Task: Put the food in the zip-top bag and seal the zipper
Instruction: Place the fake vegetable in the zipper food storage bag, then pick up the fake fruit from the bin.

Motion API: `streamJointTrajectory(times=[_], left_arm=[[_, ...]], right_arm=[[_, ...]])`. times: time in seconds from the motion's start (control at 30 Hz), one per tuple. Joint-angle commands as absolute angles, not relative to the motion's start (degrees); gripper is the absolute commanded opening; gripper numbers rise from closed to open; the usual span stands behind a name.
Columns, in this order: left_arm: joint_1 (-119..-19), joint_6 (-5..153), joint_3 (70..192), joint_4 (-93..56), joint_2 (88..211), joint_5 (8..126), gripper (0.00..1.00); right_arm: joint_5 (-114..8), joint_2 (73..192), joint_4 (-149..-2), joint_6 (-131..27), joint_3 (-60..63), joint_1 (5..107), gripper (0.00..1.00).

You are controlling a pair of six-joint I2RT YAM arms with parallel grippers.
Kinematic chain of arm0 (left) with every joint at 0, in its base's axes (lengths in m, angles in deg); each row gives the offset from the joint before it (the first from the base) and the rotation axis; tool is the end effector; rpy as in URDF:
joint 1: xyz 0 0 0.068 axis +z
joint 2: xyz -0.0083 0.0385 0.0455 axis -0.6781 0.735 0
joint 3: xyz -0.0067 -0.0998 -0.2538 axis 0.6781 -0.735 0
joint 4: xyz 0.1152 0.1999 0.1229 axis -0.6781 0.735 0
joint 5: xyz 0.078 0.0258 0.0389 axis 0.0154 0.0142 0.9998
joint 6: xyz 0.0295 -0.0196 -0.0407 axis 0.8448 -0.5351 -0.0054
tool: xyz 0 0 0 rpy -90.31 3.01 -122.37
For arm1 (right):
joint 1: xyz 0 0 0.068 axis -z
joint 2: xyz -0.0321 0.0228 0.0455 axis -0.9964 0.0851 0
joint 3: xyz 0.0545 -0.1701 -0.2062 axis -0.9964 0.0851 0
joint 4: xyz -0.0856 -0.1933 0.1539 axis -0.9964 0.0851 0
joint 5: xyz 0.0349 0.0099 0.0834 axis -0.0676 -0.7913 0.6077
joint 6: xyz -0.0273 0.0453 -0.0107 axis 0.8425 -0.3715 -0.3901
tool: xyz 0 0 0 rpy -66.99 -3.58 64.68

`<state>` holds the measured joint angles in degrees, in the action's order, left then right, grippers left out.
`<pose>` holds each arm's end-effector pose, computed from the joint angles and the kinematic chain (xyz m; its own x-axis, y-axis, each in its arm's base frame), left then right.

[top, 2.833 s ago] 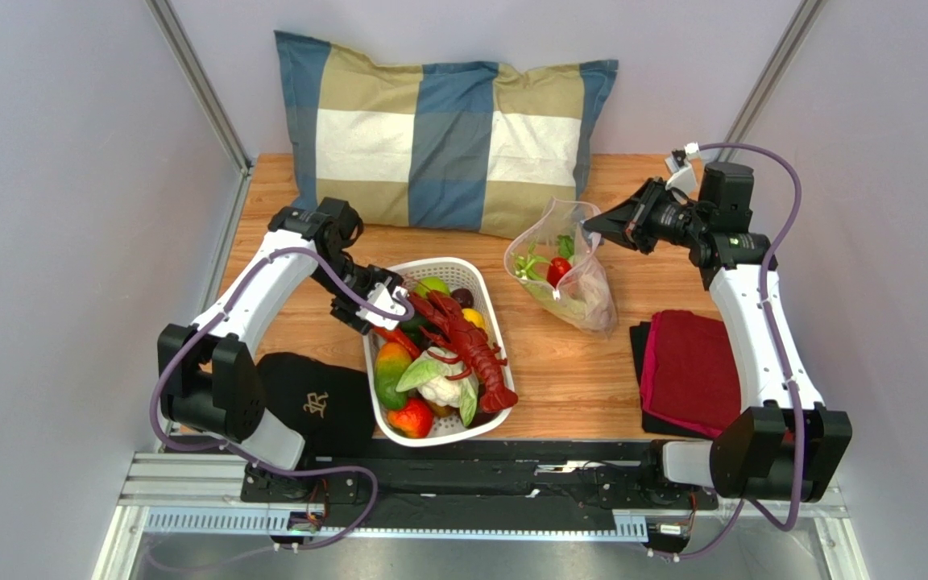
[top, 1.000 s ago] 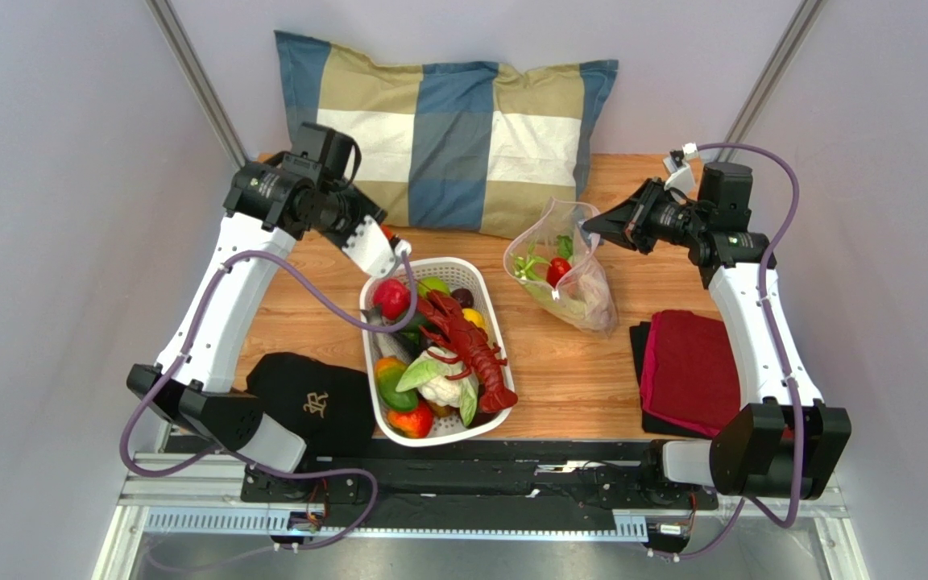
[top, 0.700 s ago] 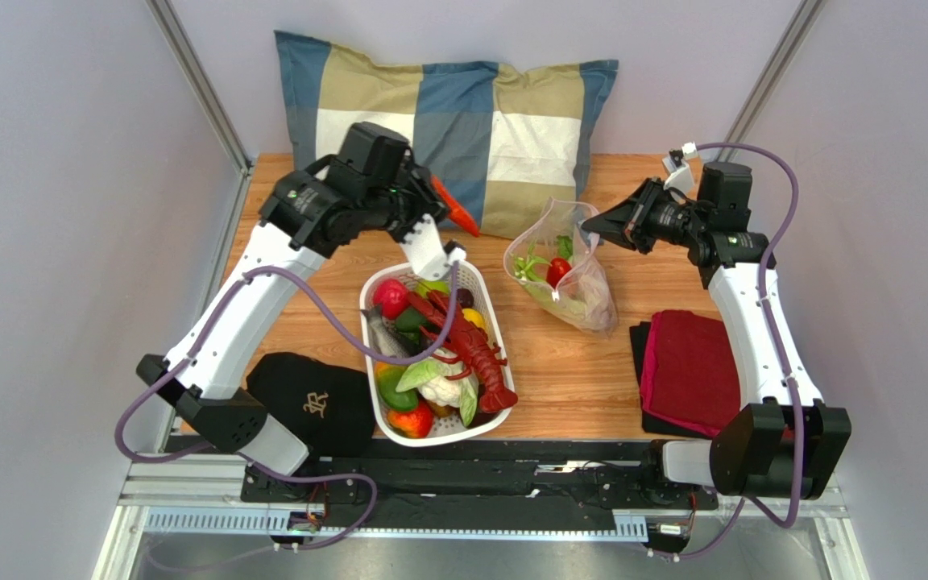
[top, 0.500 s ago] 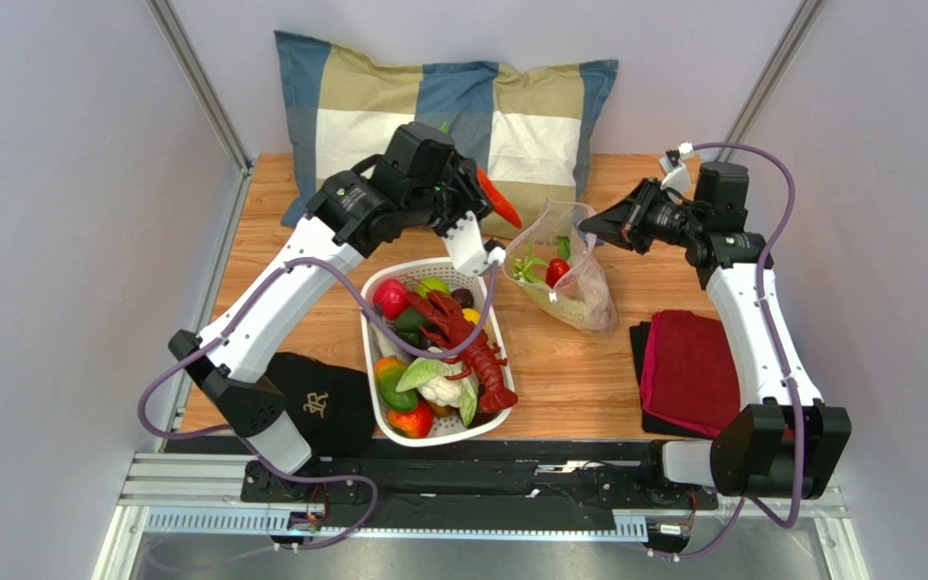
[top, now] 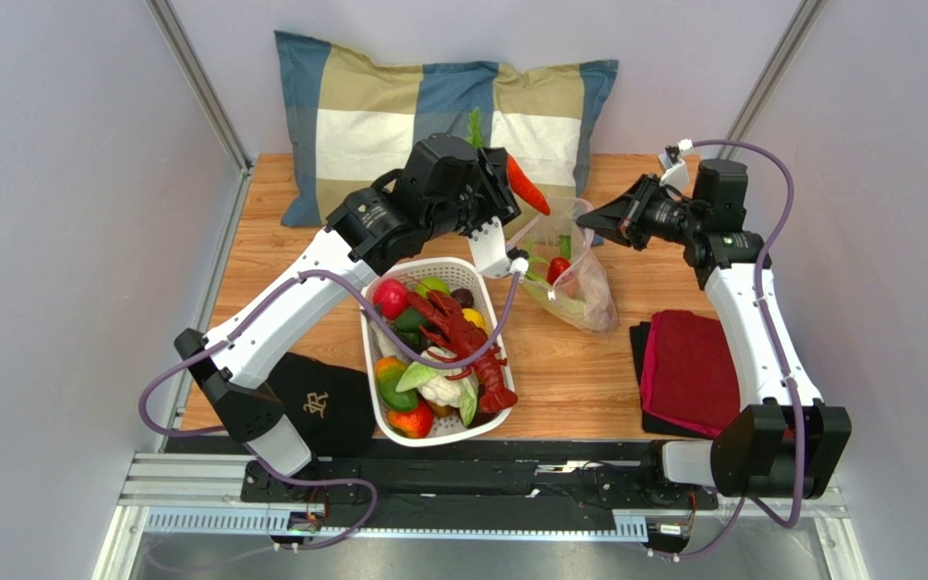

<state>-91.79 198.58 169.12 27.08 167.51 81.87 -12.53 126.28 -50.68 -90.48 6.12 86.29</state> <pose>0.2327 -0.2620 0.4569 0.7415 0.5425 0.3948 0.0077 -0.5953 0.8035 0.2857 0.0207 0.3646 -0.7944 0.4914 -0.3570 -0.1013 0.4724 0.8755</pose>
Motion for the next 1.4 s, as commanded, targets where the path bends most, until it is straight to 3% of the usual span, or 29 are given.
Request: streamJointTrajectory(times=[0.0,0.2,0.27,0.3,0.37,0.4,0.47,0.5,0.67,0.93,1.17,1.27,1.37], left_arm=[[-92.96,201.75,167.29,23.4,164.84,82.26,0.01],[-96.13,202.63,160.78,19.44,165.53,81.81,0.02],[-97.09,202.9,159.81,18.13,166.06,81.64,0.09],[-97.36,202.81,159.28,17.51,167.1,81.55,0.29],[-98.06,201.68,159.1,16.37,167.73,81.9,0.49],[-98.33,201.06,159.36,16.19,167.9,82.16,0.74],[-98.15,197.91,159.71,17.67,167.47,82.43,0.8],[-97.89,195.63,161.63,19.94,166.68,81.73,0.98],[-94.03,182.0,167.62,42.26,161.76,72.07,0.99],[-75.86,169.09,164.03,71.87,153.58,48.87,0.99],[-68.98,160.29,149.09,75.86,150.15,34.54,0.99],[-69.06,164.82,141.63,78.94,146.22,29.26,0.99],[-69.76,167.99,130.21,69.91,137.45,29.6,0.99]], right_arm=[[-12.33,125.81,-55.75,-92.73,4.59,86.0,0.0],[-12.07,125.73,-56.2,-93.53,3.8,85.99,0.0],[-11.89,125.37,-55.76,-93.35,3.8,85.99,0.0],[-11.89,125.28,-55.32,-93.09,3.71,86.0,0.0],[-12.07,125.11,-54.1,-92.04,3.71,85.99,0.0],[-12.24,125.02,-53.92,-91.86,3.62,86.0,0.0],[-12.16,125.11,-53.48,-91.42,3.62,86.0,0.0],[-12.15,125.11,-53.47,-91.33,3.62,86.0,0.0],[-11.89,125.46,-53.56,-91.07,3.88,86.0,0.0],[-11.8,125.37,-51.81,-88.43,3.97,86.0,0.0],[-12.33,125.28,-50.58,-87.47,3.97,86.0,0.0],[-12.77,125.02,-49.35,-86.41,3.71,86.0,0.0],[-13.12,125.19,-49.17,-85.88,4.06,86.0,0.0]])
